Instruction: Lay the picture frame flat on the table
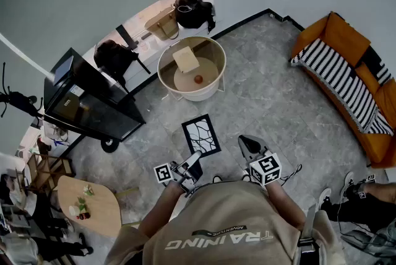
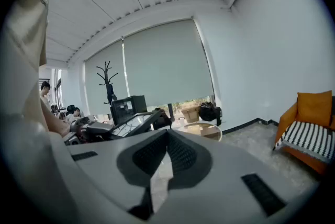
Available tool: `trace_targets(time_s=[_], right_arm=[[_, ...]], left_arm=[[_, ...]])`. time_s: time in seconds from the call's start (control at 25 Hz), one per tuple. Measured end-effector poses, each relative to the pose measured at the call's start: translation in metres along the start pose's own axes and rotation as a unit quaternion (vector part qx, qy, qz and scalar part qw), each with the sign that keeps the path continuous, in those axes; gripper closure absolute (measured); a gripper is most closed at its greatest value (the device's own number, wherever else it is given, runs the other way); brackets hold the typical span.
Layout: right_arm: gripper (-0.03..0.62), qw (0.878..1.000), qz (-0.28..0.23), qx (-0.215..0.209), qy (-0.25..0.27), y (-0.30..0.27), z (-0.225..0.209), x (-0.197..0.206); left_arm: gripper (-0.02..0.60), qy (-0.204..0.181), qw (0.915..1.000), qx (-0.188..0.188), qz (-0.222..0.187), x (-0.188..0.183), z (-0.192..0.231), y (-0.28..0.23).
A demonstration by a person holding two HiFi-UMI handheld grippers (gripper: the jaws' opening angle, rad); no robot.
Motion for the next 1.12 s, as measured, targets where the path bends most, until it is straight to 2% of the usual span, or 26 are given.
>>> trace_targets(time_s=[0.56, 0.92, 1.12], right_arm=[[0.586, 1.0, -0.016, 0.014, 0.019, -0.011, 0.016, -0.005], [0.586, 0.999, -0.006, 0.036, 0.009, -0.022, 0.019, 0.001], [0.586, 0.999, 0.017, 0.031, 0.002, -0.039, 0.005, 0.008]], left_arm=[[0.509, 0.0, 0.9998, -0.005, 0.019, -0.008, 0.006, 0.019], [0.509, 0.016, 0.9987, -0.007, 0.047, -0.023, 0.017, 0.008], [0.509, 0.027, 0.9988, -0.012, 0.039, -0.042, 0.025, -0.005]])
Point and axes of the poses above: the fingertips, and each gripper's own axes: y backward along the fingers, z to its left, x out of its underside, the point moved 3 cm from there along y, backward along the fingers, and after that the axes turned 3 degrees about -z, right-handed, at the moved point
